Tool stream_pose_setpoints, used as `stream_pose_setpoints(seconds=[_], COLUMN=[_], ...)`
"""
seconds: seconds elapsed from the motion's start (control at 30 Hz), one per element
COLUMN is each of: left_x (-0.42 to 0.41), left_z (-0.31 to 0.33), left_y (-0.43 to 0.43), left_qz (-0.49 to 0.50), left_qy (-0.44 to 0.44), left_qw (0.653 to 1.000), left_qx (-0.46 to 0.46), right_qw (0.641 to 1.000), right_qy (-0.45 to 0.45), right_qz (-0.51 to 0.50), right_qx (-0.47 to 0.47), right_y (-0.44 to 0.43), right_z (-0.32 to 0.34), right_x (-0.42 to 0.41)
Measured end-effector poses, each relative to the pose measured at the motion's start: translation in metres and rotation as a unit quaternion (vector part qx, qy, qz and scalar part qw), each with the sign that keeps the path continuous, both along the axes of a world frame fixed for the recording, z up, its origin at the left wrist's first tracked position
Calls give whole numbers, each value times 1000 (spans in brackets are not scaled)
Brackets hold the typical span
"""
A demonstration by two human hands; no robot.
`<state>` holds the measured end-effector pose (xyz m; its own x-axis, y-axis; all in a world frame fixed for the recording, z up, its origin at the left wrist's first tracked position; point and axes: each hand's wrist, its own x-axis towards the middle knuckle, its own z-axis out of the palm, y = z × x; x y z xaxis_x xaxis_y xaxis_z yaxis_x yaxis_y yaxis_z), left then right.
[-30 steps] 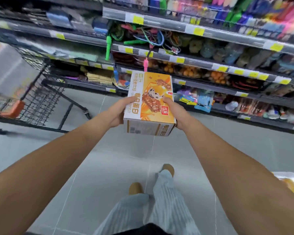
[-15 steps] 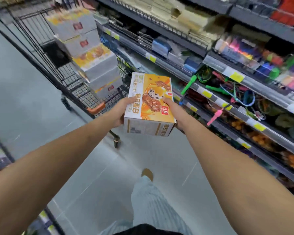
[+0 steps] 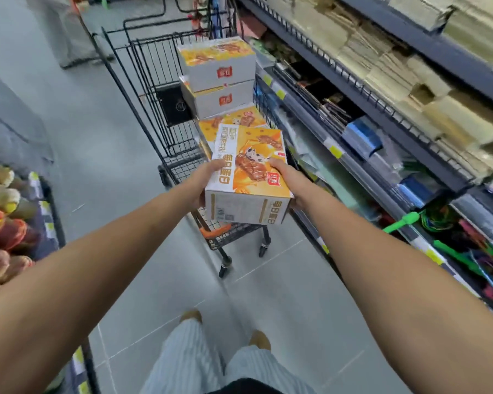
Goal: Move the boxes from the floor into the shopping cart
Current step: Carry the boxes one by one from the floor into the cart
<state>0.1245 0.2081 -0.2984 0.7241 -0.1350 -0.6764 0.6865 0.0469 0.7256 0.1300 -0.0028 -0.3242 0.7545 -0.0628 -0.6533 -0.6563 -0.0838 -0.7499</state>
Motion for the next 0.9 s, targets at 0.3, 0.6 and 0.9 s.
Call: stream_pose_setpoints(seconds=[0.3, 0.6, 0.9], left_x=[133, 234, 280], left_z=[-11, -24, -45], left_y=[61, 85, 72], left_qz=[-56, -112, -51], left_qy=[57, 70, 83], left_qw=[997, 991, 995], left_qx=[-3, 32, -34], right_qw=[996, 958, 935], right_qy=[65, 79, 93], right_qz=[-54, -273, -335], right_qx=[11, 37, 71], right_y=[67, 104, 115], right_z=[-14, -52, -108], right_x=[113, 190, 243])
